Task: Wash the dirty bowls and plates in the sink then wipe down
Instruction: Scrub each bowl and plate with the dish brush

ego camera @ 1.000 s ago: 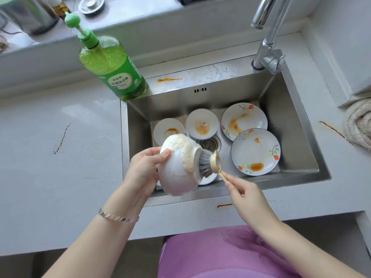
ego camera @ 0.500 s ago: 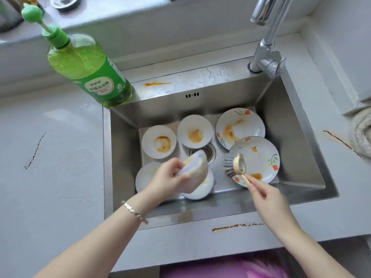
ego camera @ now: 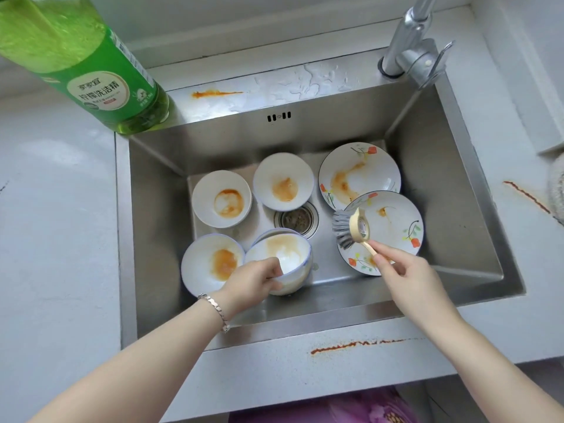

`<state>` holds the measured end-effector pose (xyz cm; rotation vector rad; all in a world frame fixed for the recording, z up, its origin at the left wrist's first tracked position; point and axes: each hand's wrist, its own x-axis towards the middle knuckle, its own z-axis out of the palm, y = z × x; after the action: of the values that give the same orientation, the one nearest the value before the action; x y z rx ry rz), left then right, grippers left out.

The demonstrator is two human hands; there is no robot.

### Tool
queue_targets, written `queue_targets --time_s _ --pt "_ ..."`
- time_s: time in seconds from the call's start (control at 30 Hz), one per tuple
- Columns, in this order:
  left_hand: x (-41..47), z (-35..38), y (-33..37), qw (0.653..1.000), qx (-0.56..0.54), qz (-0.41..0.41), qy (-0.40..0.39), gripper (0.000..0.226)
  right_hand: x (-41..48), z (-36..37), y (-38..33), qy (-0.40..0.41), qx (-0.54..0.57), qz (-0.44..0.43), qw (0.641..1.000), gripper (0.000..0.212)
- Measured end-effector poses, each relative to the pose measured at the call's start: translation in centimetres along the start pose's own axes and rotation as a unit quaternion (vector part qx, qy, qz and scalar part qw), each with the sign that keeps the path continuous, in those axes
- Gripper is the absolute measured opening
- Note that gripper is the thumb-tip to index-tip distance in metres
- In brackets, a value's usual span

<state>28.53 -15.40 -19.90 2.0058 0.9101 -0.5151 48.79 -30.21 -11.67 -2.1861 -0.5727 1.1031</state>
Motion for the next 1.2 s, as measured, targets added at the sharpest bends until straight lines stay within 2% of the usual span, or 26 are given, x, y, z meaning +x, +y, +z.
queue_targets --time_s 0.07,0.17,0.27,0.3,0.37,0.47,0.57,0.63,0.7,0.8,0.87,0.93,1.0,1.1,1.2 --pt "0.2 0.3 -0.5 1.000 0.013 -0.001 -0.017 0.009 0.0 0.3 -0.5 -0.010 -0.001 0.000 1.000 0.028" --pt "0.4 0.6 -1.0 0.999 0.002 -0.013 -0.038 0.012 0.2 0.6 -0.5 -0.025 -0.012 -0.003 1.000 0.026" --pt "0.5 0.4 -1.1 0.995 -0.072 -0.033 -0.059 0.013 0.6 0.6 -0.7 -0.044 -0.022 0.007 0.999 0.027" --pt "0.7 0.1 -0.8 0.992 -0.114 -0.039 -0.049 0.010 0.8 0.6 -0.8 -0.049 -0.022 0.011 0.998 0.029" --pt "1.6 -1.0 -0.6 0.981 -0.180 -0.067 0.024 0.004 1.4 0.7 -1.0 -0.060 -0.027 0.016 0.998 0.032" --pt "4.4 -2.8 -0.6 0.956 -0.230 -0.134 0.122 0.017 2.8 0.8 -1.2 -0.064 -0.029 0.022 0.997 0.031" --pt "7.7 -3.9 -0.1 0.948 -0.226 -0.184 0.129 0.038 4.1 0.7 -1.8 -0.064 -0.032 0.016 0.997 0.029" --pt "10.3 -3.8 0.0 0.938 -0.241 -0.211 0.132 0.034 5.0 0.5 -2.2 -0.061 -0.040 0.017 0.997 0.029" --pt "12.7 -3.4 -0.3 0.911 -0.307 -0.233 0.145 0.032 5.7 0.3 -2.4 -0.062 -0.030 0.014 0.998 0.029" --pt "15.1 -2.5 -0.7 0.830 -0.460 -0.254 0.184 0.025 6.8 0.2 -1.9 -0.065 -0.036 0.017 0.997 0.034" --pt "15.7 -2.1 -0.6 0.776 -0.529 -0.255 0.228 0.035 7.2 0.2 -1.4 -0.070 -0.043 0.028 0.996 0.035" --pt "15.8 -2.0 -0.1 0.750 -0.558 -0.251 0.252 0.044 7.4 0.1 -1.0 -0.071 -0.051 0.030 0.996 0.038" --pt "15.2 -2.1 0.2 0.754 -0.547 -0.249 0.266 0.047 7.3 -0.3 -0.6 -0.066 -0.051 0.030 0.996 0.040" --pt "12.7 -3.2 0.7 0.807 -0.478 -0.227 0.262 0.050 6.9 -1.1 -0.7 -0.027 -0.029 0.029 0.999 0.035" --pt "8.7 -5.6 2.3 0.850 -0.437 -0.188 0.226 0.052 6.2 -2.0 -2.4 0.028 0.021 0.034 0.999 0.029"
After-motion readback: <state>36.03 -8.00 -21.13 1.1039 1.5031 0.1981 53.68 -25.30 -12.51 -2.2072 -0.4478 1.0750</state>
